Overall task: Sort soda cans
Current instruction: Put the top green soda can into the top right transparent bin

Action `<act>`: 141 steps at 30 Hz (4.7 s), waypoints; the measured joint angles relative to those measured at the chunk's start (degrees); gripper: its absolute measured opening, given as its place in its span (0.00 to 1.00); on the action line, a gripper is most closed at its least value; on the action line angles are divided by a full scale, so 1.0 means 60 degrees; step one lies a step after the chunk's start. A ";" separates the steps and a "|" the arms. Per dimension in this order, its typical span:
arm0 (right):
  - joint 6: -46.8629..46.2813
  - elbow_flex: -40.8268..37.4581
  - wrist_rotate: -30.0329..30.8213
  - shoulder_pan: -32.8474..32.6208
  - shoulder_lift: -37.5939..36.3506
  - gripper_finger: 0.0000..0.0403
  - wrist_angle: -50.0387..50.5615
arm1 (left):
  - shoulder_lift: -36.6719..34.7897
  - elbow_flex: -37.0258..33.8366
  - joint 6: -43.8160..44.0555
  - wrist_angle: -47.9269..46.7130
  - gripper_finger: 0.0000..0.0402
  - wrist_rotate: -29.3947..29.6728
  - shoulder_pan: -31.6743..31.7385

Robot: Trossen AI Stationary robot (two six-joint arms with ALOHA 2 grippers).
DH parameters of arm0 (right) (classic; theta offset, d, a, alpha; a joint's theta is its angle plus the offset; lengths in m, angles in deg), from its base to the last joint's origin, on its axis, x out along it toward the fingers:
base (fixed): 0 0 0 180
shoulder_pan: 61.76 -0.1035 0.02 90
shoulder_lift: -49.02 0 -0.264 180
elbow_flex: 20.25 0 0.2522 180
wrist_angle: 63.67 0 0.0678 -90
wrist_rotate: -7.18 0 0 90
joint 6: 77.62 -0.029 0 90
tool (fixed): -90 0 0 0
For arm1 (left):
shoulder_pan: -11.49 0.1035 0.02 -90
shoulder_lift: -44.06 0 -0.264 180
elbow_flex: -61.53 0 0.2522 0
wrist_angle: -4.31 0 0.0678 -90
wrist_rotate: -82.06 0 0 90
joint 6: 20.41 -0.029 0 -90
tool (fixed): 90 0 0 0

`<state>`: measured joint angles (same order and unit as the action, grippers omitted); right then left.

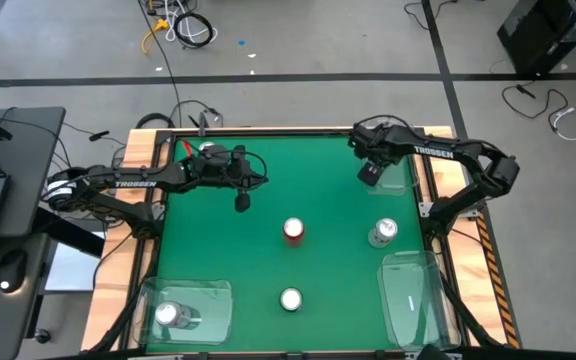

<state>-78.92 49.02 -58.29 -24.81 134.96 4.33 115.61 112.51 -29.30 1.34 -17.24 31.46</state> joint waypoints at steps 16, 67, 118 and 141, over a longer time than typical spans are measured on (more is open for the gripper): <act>0.0209 0.0578 -0.1346 0.0511 0.0025 0.60 0.0204 | 0.0000 0.0000 0.0065 -0.0002 0.00 0.0053 0.0002; -0.0359 0.0640 0.3901 0.1506 -0.0292 0.58 -0.0075 | 0.0000 0.0000 0.0074 0.0004 0.00 0.0107 0.0001; -0.0030 0.0390 -0.3026 0.1084 -0.0266 0.01 0.0816 | 0.0000 0.0004 0.0037 -0.0069 0.00 0.0127 0.0001; -0.0520 -0.0274 -0.0017 0.1238 -0.0478 0.00 -0.0659 | 0.0000 0.0004 0.0034 -0.0073 0.00 0.0193 0.0004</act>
<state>-82.04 47.38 -58.40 -17.38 132.09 0.38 115.61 112.53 -29.09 0.90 -16.08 31.48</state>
